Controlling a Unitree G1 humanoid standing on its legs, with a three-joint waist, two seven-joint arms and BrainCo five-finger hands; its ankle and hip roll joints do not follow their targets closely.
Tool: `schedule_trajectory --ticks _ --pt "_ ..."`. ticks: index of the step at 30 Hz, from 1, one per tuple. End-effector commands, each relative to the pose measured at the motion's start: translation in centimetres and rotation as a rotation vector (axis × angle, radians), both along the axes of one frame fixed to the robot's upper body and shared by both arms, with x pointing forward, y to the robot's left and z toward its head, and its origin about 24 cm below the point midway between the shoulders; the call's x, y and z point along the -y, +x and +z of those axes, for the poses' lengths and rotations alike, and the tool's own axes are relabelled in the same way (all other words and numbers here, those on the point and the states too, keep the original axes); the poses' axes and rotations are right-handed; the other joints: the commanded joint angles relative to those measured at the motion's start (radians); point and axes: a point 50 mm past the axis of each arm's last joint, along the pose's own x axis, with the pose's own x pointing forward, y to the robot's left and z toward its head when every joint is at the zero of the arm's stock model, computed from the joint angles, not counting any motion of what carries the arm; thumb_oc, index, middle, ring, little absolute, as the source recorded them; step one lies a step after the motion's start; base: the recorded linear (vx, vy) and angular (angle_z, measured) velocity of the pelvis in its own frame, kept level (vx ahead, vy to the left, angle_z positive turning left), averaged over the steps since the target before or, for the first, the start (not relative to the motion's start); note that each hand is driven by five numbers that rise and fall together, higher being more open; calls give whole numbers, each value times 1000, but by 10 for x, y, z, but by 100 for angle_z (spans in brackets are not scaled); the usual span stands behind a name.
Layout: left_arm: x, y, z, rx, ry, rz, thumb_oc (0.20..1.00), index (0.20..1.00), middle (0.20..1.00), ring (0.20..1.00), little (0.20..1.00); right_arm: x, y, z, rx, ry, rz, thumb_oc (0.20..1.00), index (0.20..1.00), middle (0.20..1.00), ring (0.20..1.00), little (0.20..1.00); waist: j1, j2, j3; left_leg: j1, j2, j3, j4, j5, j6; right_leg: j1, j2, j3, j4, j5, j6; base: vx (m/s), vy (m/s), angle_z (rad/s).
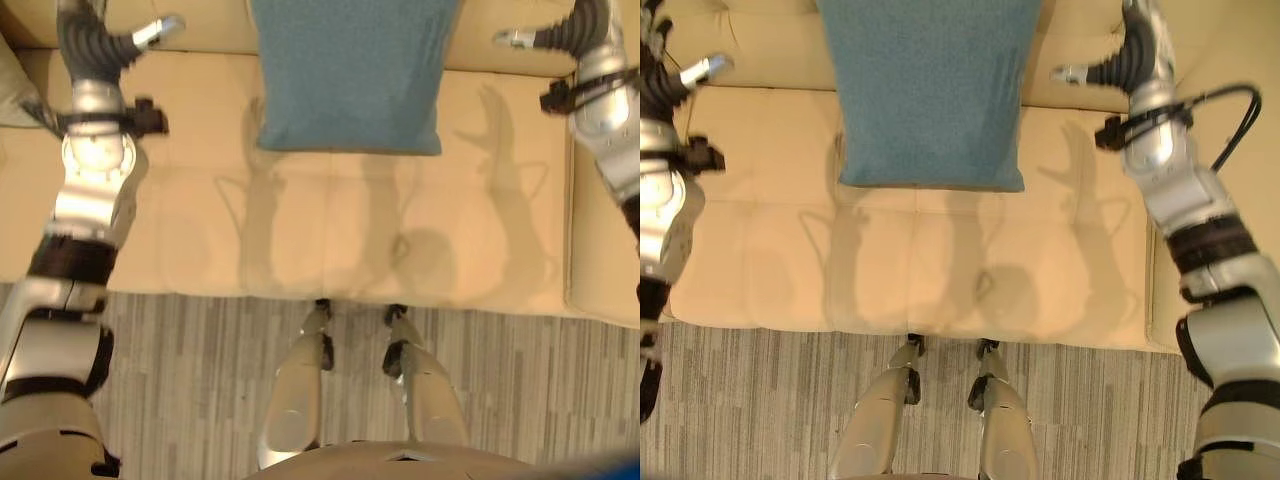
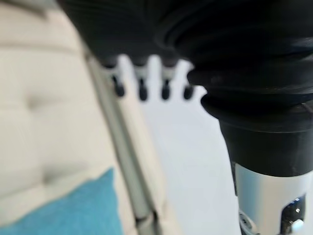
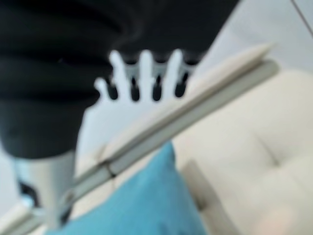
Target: Pick up all the scattered cushions and arrange them neatly on the sofa.
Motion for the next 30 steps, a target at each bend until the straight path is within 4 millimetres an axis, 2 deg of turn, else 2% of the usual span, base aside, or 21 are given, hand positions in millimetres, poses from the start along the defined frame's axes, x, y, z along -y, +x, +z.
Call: schedule_trajectory --ticks 1,3,4,5,6,7,8,9,10,14,15,17,18,19,21,22,24,25,27,28,30 --pt "13 -3 -9 44 15 -65 1000 1000 1000 1000 1000 3 -2 -25 -40 58 49 1000 1000 1000 1000 1000 19 -33 -102 85 5 -40 19 -51 -91 76 -59 -15 9 7 123 120 -15 3" --pt "9 -11 -40 -36 -21 -69 1000 1000 1000 1000 1000 10 -13 -58 -120 73 43 1000 1000 1000 1000 1000 20 -34 -114 135 7 -39 6 -56 -91 125 -55 -24 10 -12 121 153 -19 2" --pt "9 -22 -77 -131 -97 -87 1000 1000 1000 1000 1000 12 -23 -96 -217 121 44 1000 1000 1000 1000 1000 21 -30 -126 180 5 -39 0 -61 -90 166 -51 -36 12 -29 120 159 -11 2" --pt "9 -22 -78 -134 -97 -88 1000 1000 1000 1000 1000 12 -24 -97 -220 121 44 1000 1000 1000 1000 1000 21 -30 -127 183 5 -39 -2 -61 -90 169 -51 -36 12 -29 120 186 -13 3" --pt "11 -32 -121 -270 -172 -91 1000 1000 1000 1000 1000 8 -34 -132 -317 189 66 1000 1000 1000 1000 1000 20 -27 -142 226 2 -34 -12 -65 -89 215 -45 -42 10 -41 117 78 -3 2" --pt "11 -32 -121 -270 -172 -92 1000 1000 1000 1000 1000 8 -35 -132 -318 189 66 1000 1000 1000 1000 1000 19 -28 -143 224 0 -35 -13 -61 -87 213 -47 -43 9 -39 117 121 -10 4" --pt "9 -38 -142 -352 -182 -81 1000 1000 1000 1000 1000 12 -41 -152 -386 192 46 1000 1000 1000 1000 1000 18 -25 -153 245 1 -34 -20 -62 -87 231 -43 -46 8 -46 117 143 -7 3" --pt "2 -62 -205 -592 -283 -41 1000 1000 1000 1000 1000 17 -58 -197 -545 224 3 1000 1000 1000 1000 1000 18 -16 -180 303 2 -26 -30 -69 -88 287 -29 -52 1 -62 116 144 -8 5" --pt "2 -62 -205 -591 -283 -41 1000 1000 1000 1000 1000 17 -58 -197 -545 224 2 1000 1000 1000 1000 1000 16 -17 -181 300 1 -26 -31 -66 -87 284 -31 -53 0 -60 116 119 -12 0" --pt "-5 -106 -275 -894 -344 55 1000 1000 1000 1000 1000 23 -84 -248 -732 265 -57 1000 1000 1000 1000 1000 13 -13 -216 358 6 -15 -44 -70 -87 334 -16 -52 -7 -71 115 60 -18 1" --pt "-5 -121 -296 -986 -397 86 1000 1000 1000 1000 1000 25 -93 -265 -799 292 -82 1000 1000 1000 1000 1000 14 -11 -220 376 9 -11 -45 -75 -87 350 -11 -50 -8 -76 114 19 -21 -4" --pt "-2 -141 -320 -1113 -402 112 1000 1000 1000 1000 1000 27 -104 -283 -882 284 -106 1000 1000 1000 1000 1000 12 -11 -229 391 10 -6 -43 -76 -87 365 -7 -47 -9 -82 112 5 -29 -3" --pt "5 -162 -342 -1231 -423 137 1000 1000 1000 1000 1000 29 -117 -302 -964 296 -137 1000 1000 1000 1000 1000 12 -10 -237 406 11 -1 -42 -78 -88 379 -1 -42 -11 -87 112 -3 -30 -4" --pt "5 -162 -342 -1230 -424 137 1000 1000 1000 1000 1000 29 -116 -302 -964 296 -137 1000 1000 1000 1000 1000 12 -9 -236 408 11 -1 -43 -78 -88 380 -1 -41 -11 -87 112 -15 -49 -10" --pt "10 -195 -373 -1412 -489 208 1000 1000 1000 1000 1000 30 -134 -326 -1070 319 -181 1000 1000 1000 1000 1000 11 -8 -245 427 16 2 -41 -76 -92 405 9 -32 -14 -99 106 -32 -58 -16" --pt "10 -195 -373 -1411 -489 208 1000 1000 1000 1000 1000 30 -134 -326 -1070 319 -181 1000 1000 1000 1000 1000 11 -8 -243 428 16 2 -41 -76 -92 406 9 -32 -14 -99 106 -40 -65 -8" --pt "14 -218 -389 -1523 -535 260 1000 1000 1000 1000 1000 32 -153 -342 -1150 325 -209 1000 1000 1000 1000 1000 6 -8 -239 434 23 -1 -32 -70 -99 421 21 -25 -17 -109 97 -67 -85 -5" --pt "14 -218 -389 -1523 -535 260 1000 1000 1000 1000 1000 32 -153 -342 -1149 325 -209 1000 1000 1000 1000 1000 5 -8 -239 433 23 -1 -32 -70 -99 421 21 -26 -17 -109 97 -100 -90 -1" --pt "13 -223 -393 -1569 -537 289 1000 1000 1000 1000 1000 35 -166 -355 -1208 341 -251 1000 1000 1000 1000 1000 -3 -8 -228 414 32 -6 -17 -55 -112 414 27 -31 -20 -109 90 -151 -92 11" --pt "12 -222 -394 -1586 -524 297 1000 1000 1000 1000 1000 36 -174 -362 -1239 365 -284 1000 1000 1000 1000 1000 -10 -8 -223 397 42 8 -13 -38 -123 412 27 -38 -25 -110 90 -192 -84 16" --pt "11 -214 -393 -1575 -505 300 1000 1000 1000 1000 1000 38 -176 -365 -1252 373 -308 1000 1000 1000 1000 1000 -17 -8 -220 373 54 13 4 -25 -135 404 26 -55 -25 -118 87 -217 -98 39"
